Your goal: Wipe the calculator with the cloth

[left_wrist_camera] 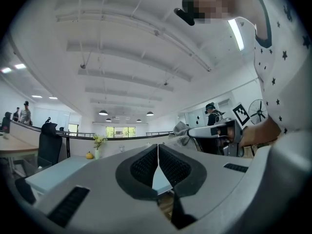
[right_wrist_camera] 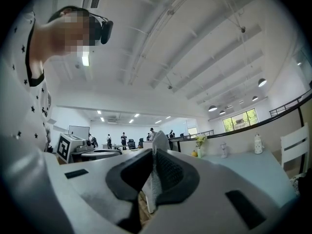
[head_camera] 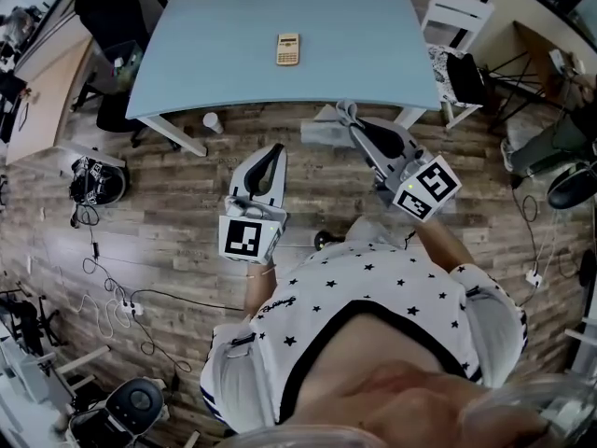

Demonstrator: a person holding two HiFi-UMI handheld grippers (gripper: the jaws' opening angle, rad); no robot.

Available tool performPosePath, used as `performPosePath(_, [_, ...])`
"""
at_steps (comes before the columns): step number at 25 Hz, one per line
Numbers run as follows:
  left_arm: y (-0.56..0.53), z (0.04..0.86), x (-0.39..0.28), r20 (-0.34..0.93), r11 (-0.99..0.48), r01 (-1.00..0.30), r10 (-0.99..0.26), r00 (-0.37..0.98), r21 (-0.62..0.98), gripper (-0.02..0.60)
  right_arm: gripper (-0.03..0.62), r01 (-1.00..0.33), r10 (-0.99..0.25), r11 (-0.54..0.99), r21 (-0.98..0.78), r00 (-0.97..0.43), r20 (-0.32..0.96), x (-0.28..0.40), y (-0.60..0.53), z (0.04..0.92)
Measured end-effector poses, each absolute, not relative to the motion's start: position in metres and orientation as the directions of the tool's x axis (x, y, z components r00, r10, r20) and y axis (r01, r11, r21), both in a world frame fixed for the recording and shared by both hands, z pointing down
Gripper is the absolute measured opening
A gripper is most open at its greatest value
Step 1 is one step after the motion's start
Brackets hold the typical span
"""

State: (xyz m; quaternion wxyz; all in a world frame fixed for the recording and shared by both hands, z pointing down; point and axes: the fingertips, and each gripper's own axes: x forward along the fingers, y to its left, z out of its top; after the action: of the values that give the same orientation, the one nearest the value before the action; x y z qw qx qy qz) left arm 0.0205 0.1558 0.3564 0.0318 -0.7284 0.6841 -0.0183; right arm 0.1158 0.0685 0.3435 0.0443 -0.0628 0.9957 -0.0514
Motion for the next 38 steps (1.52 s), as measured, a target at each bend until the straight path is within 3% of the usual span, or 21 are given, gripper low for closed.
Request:
performPosePath(4, [0.160, 0.360, 0.008, -0.006, -0.039, -0.997, -0.999, 0.039, -0.063, 0.031, 0.021, -0.135, -0.148, 0.982, -0.132, -0.985, -0.090, 0.106, 0.054, 0.342])
performPosePath(17, [0.163, 0.367, -0.054, 0.027, 0.125, -0.989, -0.991, -0.127, -0.082, 0.031, 0.021, -0.012, -0.031, 0.989, -0.146, -0.991, -0.128, 0.033, 0.034, 0.347])
performPosePath(38, [0.035, 0.362, -0.127, 0.070, 0.156, -0.981, -0.984, -0.165, -0.119, 0.031, 0.021, 0.032, 0.002, 0.980, -0.194, -0.988, -0.152, -0.050, -0.105, 0.351])
